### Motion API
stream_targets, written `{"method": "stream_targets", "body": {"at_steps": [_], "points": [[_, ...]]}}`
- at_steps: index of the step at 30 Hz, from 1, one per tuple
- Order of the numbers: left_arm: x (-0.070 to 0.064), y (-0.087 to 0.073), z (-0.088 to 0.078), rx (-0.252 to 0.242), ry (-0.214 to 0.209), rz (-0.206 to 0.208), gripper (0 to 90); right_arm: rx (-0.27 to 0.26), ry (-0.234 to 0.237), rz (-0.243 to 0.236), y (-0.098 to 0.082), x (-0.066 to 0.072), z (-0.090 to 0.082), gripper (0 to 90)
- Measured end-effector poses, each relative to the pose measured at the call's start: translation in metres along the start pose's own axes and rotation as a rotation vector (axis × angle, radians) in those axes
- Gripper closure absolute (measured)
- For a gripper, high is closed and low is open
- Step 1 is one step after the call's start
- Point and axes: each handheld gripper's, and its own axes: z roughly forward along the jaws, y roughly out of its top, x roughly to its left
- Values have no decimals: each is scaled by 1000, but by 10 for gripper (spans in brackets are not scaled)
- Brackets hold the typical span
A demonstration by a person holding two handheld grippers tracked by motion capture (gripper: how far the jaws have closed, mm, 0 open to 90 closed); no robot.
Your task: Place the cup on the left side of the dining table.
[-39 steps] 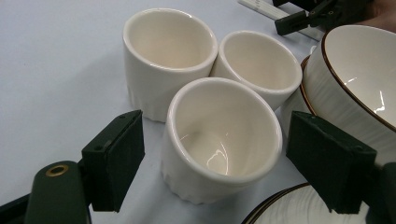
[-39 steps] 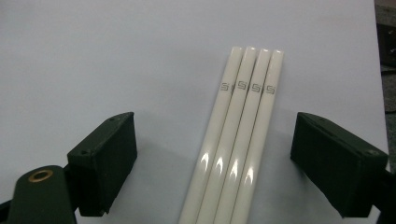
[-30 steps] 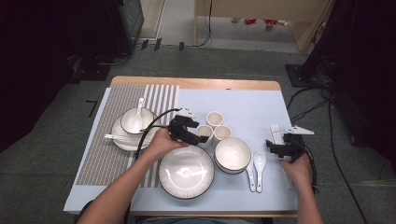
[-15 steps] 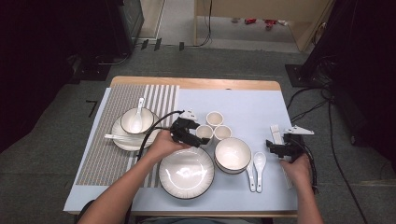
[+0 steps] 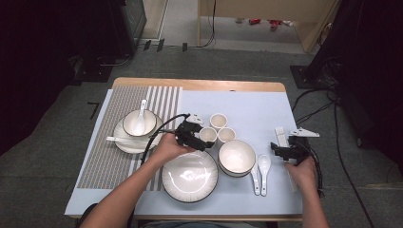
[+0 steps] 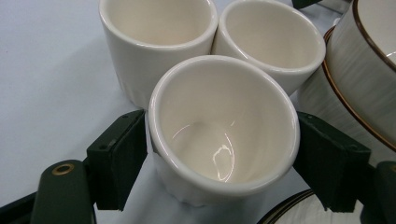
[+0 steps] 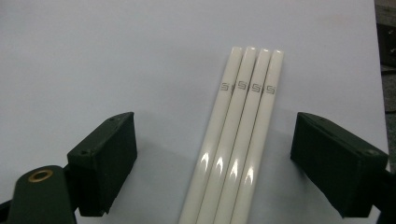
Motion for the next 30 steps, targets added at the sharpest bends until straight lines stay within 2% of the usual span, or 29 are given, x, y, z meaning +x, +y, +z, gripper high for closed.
{"method": "stream_targets", "body": {"at_steps": [3,7,11,16,19,24,30], "points": [[-2,3,4,-4,4,-12,235,0,0,0,0,0,0,141],[-4,5,8,12,27,4,240,0,0,0,0,0,0,141],[-4,4,8,17,27,2,241,0,0,0,0,0,0,141],[-6,3,10,37,42,18,246,0,0,0,0,0,0,141],[-7,4,11,47,60,42,256,0,0,0,0,0,0,142],[-8,4,11,49,66,44,259,0,0,0,0,0,0,141],[-11,4,11,58,85,70,271,0,0,0,0,0,0,141]]}}
